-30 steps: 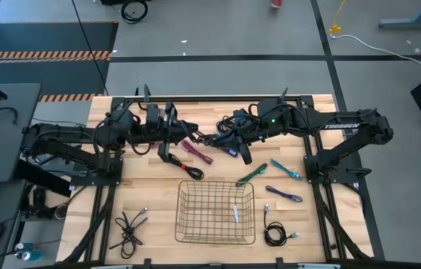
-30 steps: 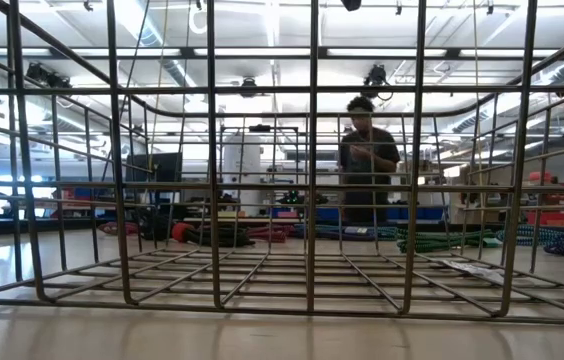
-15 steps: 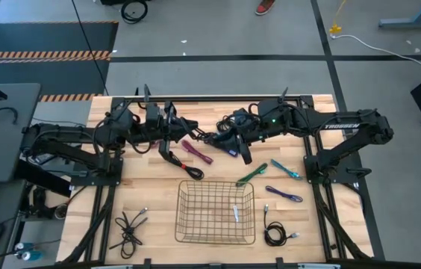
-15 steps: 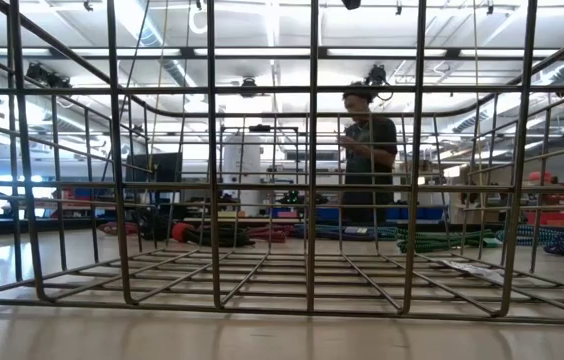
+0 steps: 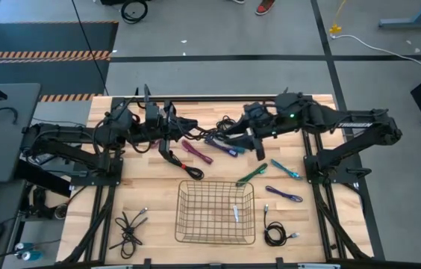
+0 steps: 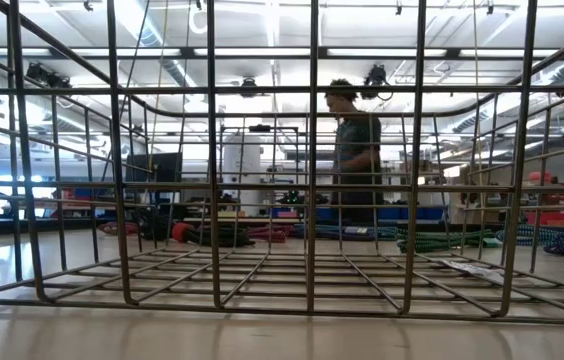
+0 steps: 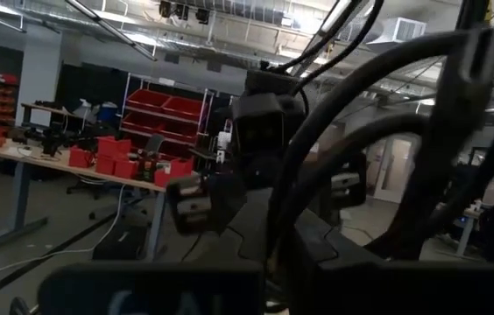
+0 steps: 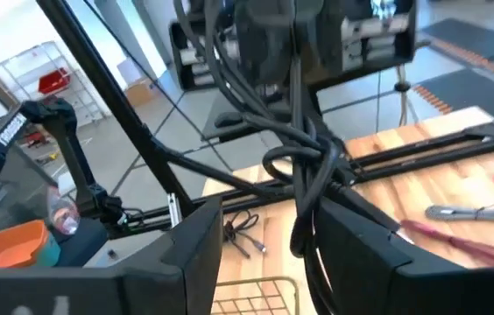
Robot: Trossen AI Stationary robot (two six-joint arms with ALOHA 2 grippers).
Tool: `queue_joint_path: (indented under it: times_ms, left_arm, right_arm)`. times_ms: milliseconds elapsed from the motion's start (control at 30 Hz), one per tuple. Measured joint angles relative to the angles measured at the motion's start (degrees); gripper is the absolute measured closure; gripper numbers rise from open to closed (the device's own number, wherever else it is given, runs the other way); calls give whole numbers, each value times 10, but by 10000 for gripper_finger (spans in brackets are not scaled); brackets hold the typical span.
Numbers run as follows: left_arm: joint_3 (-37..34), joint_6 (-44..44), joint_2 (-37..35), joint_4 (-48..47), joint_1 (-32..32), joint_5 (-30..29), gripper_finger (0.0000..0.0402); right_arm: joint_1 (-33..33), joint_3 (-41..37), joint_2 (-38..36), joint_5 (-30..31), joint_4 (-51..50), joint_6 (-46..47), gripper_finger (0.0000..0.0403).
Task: Pick and place USB-C Cables
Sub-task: Put the black charger cable into the wire basket
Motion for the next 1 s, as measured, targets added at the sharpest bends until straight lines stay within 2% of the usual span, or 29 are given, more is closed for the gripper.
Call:
queue_joint_path:
  times_ms: [333,700,867,1000]
  left_arm:
    - [0,-27,0,-15,-22,23,387]
    - [0,-101,0,-179,-107,22,387]
    - [0,-130,0,-248,-147,-19,387]
    - [0,-161,11,-267,-164,-25,387]
  right_arm:
    - [-1,0,-23,12,-22,-11,218]
    - [-2,0,-26,8,-33,-11,218]
    - [-2,0,-30,-4,-33,-11,218]
    - [-2,0,-38,-4,-34,-11,218]
